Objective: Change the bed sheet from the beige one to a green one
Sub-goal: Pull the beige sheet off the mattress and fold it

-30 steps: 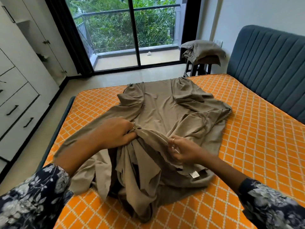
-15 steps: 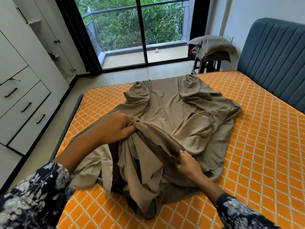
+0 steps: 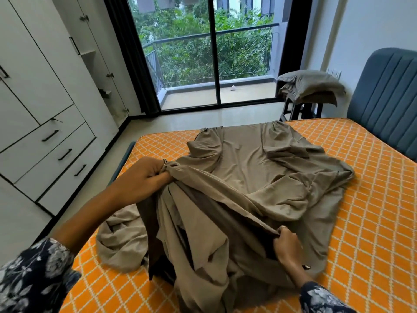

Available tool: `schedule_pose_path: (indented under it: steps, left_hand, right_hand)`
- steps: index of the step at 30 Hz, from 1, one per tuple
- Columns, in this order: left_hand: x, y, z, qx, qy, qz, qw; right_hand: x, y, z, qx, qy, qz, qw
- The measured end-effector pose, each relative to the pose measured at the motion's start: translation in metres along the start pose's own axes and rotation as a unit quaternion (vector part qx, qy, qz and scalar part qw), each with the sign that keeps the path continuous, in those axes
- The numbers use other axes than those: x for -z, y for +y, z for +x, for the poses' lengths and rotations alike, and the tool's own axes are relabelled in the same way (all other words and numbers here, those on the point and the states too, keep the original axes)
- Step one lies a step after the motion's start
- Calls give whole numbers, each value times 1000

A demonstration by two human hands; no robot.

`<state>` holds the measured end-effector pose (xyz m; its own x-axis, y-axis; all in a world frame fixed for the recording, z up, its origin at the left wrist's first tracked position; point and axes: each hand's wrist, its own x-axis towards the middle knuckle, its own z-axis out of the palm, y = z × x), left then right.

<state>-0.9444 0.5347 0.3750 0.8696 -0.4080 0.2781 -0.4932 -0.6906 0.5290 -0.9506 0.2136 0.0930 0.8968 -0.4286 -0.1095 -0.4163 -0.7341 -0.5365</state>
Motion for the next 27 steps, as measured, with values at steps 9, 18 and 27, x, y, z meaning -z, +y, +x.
schedule_pose_path:
  steps: [9, 18, 27]
  left_hand:
    - [37, -34, 24, 38, 69, 27, 997]
    - [9, -38, 54, -5, 0, 59, 998]
    - [-39, 36, 87, -135, -20, 81, 987]
  right_hand:
    - [171, -74, 102, -25, 225, 343, 912]
    - [265, -166, 54, 311, 24, 109, 944]
    - [222, -216, -19, 394, -151, 129, 897]
